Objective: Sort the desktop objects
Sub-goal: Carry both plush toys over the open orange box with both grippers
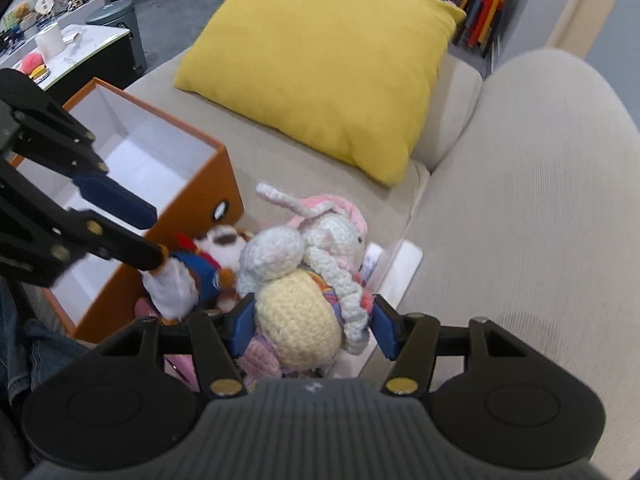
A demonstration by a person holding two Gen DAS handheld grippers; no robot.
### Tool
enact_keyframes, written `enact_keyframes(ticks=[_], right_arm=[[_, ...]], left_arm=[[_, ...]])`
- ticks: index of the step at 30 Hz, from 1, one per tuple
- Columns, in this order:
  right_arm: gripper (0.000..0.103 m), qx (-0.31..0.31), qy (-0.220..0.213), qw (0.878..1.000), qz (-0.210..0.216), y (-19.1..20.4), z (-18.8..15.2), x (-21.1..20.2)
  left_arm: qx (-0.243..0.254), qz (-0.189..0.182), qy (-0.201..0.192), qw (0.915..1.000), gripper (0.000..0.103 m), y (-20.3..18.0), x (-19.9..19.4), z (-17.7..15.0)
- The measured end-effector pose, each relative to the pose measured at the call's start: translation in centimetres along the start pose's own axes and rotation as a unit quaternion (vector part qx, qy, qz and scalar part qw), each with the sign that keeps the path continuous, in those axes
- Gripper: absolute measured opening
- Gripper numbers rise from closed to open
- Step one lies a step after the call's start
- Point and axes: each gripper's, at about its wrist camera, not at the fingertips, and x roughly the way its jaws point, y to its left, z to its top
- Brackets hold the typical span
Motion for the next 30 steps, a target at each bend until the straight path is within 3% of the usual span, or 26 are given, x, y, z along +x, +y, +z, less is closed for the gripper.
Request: enact_keyframes(ticks=[3,11,14,20,30], right_arm=[[0.061,0.022,-0.002,1.0,0.012,-1.1,-1.2,1.0],[0.061,0.025,-0.001,1.0,0.006,-1.3,-1.3,1.5],[0.061,0.026,-0.001,1.0,0.003,-1.4,-1.4,1.6],[0.061,0.017,0.001,1.0,-0.002,-1.0,-1.4,1.7],[0.061,0.016,-0.012,1.0,-0.014,-0.7,-1.3,0.5]], left_arm=[[0.007,0.03,0.034,0.9989,0.05,-0.9,2.3,0.6],[0.061,0.104,0.111,0.9865,0.051,-3.3,7.4,1.7],[0.072,0.125,0.117,0.9826,0.051,-3.6,8.0,1.7],[0.09,0.147,0.105,0.9794,0.034,-3.8,8.2,1.3],[0.053,0.103,0.024,0.993,0.023,-3.2,4.5,1.1]])
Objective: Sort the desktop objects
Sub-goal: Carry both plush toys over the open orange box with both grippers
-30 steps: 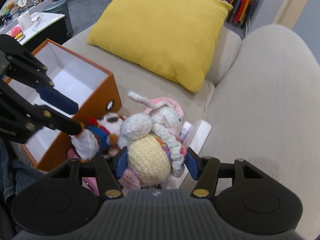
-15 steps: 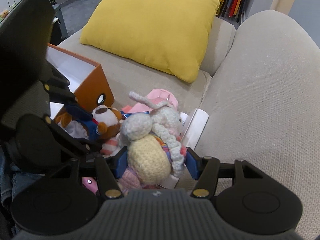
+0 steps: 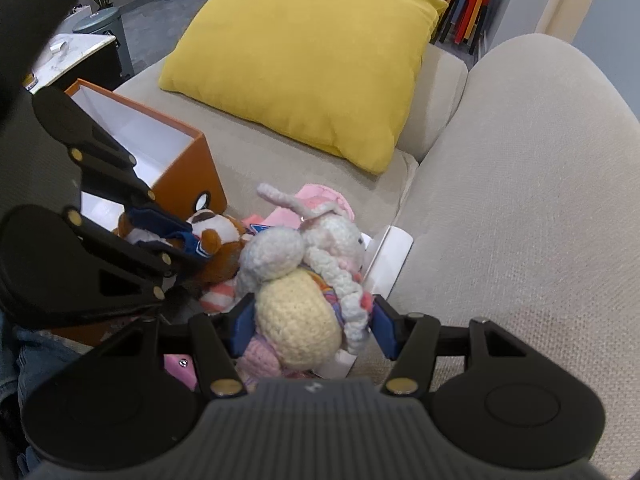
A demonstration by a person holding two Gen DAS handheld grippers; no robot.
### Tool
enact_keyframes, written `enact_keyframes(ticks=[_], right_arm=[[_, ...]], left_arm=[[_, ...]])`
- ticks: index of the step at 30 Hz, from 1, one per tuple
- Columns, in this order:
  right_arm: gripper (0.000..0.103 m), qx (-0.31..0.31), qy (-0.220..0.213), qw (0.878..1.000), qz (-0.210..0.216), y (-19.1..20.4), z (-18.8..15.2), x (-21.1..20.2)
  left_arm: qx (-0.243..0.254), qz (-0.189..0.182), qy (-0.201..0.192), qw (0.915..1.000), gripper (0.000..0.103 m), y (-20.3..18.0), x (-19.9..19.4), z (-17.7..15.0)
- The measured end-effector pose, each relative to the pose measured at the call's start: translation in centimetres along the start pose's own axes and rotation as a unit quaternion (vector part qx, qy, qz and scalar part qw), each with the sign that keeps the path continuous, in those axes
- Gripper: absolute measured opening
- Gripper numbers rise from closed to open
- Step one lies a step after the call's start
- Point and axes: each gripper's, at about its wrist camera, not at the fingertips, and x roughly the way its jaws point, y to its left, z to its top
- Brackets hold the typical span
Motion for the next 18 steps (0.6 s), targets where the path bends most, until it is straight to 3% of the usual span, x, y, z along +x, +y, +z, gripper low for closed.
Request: enact_keyframes(ticks=[9,18], right_arm=[[0.061,0.003,-0.041,0.999,-0.007,0.6,1.1,-2.9],[0.061,0.011,-0.076,0.997,0.017,3.3,2.7,-4.9]], left_arm=[[-0.043,-0.042,-0.079,0.9951,0.023,2.3,-6.6,-0.4],[-0.08,-0.03,-0.145,0.9858,0.023,5.8,-12.6,-2.9]])
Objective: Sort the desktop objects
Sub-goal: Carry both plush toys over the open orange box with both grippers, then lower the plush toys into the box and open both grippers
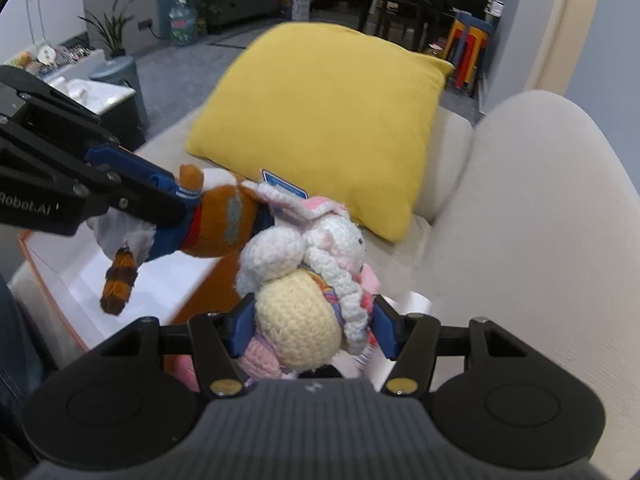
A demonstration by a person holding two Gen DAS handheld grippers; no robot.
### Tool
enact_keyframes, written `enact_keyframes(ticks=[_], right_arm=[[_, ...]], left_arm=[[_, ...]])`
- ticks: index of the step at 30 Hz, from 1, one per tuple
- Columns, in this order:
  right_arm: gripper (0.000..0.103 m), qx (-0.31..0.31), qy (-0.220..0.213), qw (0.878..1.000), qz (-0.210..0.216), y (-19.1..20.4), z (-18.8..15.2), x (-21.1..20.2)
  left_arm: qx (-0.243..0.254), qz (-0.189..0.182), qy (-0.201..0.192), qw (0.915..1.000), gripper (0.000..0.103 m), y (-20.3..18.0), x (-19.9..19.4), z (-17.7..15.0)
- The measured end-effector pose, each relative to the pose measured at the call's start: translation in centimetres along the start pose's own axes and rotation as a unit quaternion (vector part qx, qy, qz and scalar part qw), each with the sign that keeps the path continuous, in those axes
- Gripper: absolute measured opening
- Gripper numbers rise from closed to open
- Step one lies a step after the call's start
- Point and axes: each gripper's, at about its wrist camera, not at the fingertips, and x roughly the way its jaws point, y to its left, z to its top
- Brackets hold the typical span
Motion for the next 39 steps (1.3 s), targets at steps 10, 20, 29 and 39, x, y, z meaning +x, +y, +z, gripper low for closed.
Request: enact_keyframes(ticks=[10,20,29,39], right_arm=[[0.061,-0.026,-0.023,0.998,0.061,7.0,2.9,1.2],[0.061,-0.038,0.005,0.993,0.112,12.8,4.1,6.2],[0.061,-0.041,0.055,0.988,0.135,16.1,4.5,12.8],[0.061,-0.165,0.039,0.982,0.083,20.2,3.4,18.1]], left_arm=[[-0.042,0.046,-0.019,0.9978,0.023,5.5,-3.7,-3.0],[-0.075,0.079,-0.018,0.9939,0.022,12.2,-5.5,-7.1],[-0.057,0.105,0.005,0.9928,0.022,16.2,-2.8,-11.2],[-0.052,0.129,0.006,0.9903,0.022,17.8,1.5,-13.2]])
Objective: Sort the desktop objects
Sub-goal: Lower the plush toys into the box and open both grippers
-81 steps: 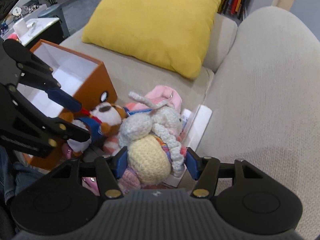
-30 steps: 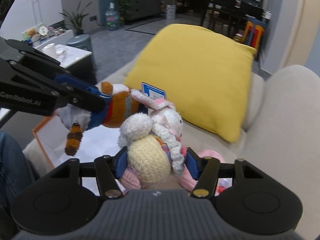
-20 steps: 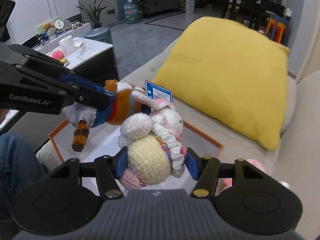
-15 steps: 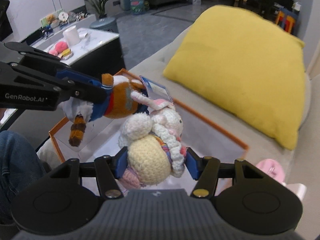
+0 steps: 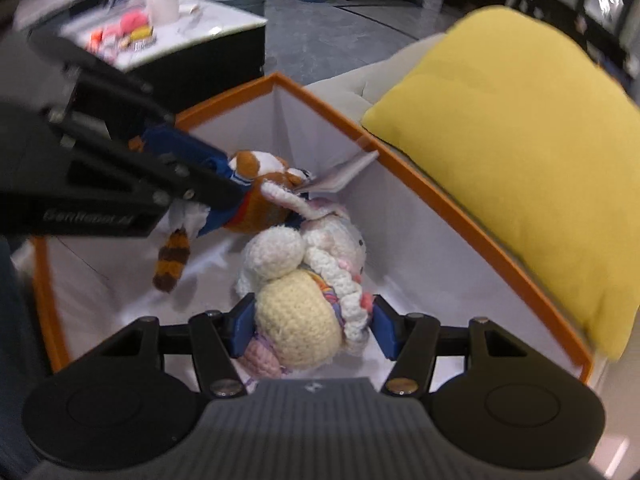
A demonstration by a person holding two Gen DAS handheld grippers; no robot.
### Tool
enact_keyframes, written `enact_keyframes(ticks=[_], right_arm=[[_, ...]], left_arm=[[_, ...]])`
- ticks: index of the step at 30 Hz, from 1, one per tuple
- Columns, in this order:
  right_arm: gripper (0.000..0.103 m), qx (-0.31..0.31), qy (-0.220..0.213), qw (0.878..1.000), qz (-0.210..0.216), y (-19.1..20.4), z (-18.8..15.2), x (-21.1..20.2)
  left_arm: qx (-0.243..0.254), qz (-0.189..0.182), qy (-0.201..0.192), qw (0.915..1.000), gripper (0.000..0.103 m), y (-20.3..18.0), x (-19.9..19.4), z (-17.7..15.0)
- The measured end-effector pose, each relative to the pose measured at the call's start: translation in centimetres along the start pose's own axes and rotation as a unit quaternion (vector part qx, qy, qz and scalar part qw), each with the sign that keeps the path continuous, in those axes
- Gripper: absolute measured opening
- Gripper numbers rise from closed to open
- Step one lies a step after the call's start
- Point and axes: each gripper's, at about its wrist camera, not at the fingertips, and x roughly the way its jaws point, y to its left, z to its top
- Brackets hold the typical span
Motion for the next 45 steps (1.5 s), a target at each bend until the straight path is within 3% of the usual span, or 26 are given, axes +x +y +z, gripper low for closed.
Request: enact_keyframes(ticks=[5,13,19,22,24,30,33,38,45], right_arm=[[0.061,-0.025,0.013,1.0,-0.006,0.6,-0.4,2.1],[0.061,0.064,-0.001,0.997,0.052,-1.7,0.0,3.4],[0.062,0.066,-0.02,0.996,0.063,-1.8,-0.3,3.5],[0.062,0.076,-0.024,0.994,0.068,-1.8,-1.1,3.2],[0.062,0.083,-0.025,0.994,0.071,-1.6,-1.1,3.1],[0.062,0.069,-0.032,0.995,0.06,-0.2,-0.3,3.3],[0.062,0.08,-0.026,0.995,0.056,0.0,0.6,4.1],[0.063,0.093,-0.018,0.994,0.061,-0.4,0.7,4.3],[0.067,0.088,0.006,0.995,0.056,-0.2,1.3,4.2]], left_arm=[[0.002,0.0,0.004,1.0,0.021,0.5,1.5,-0.1],[0.003,-0.008,0.04,0.9992,0.02,0.5,3.5,-0.4],[0.012,-0.011,0.039,0.9991,0.02,0.6,3.1,-0.4],[0.018,-0.018,0.026,0.9993,0.033,0.8,1.7,-0.2],[0.016,-0.02,0.014,0.9996,0.052,1.0,0.5,-0.2],[0.018,-0.004,-0.018,0.9997,0.057,1.8,-3.1,0.1],[0.003,0.012,-0.002,0.9999,0.058,2.6,-3.4,0.1],[-0.031,-0.004,0.026,0.9992,0.058,3.5,-2.4,-0.2],[-0.046,-0.004,0.022,0.9987,0.058,4.0,-2.5,-0.3]])
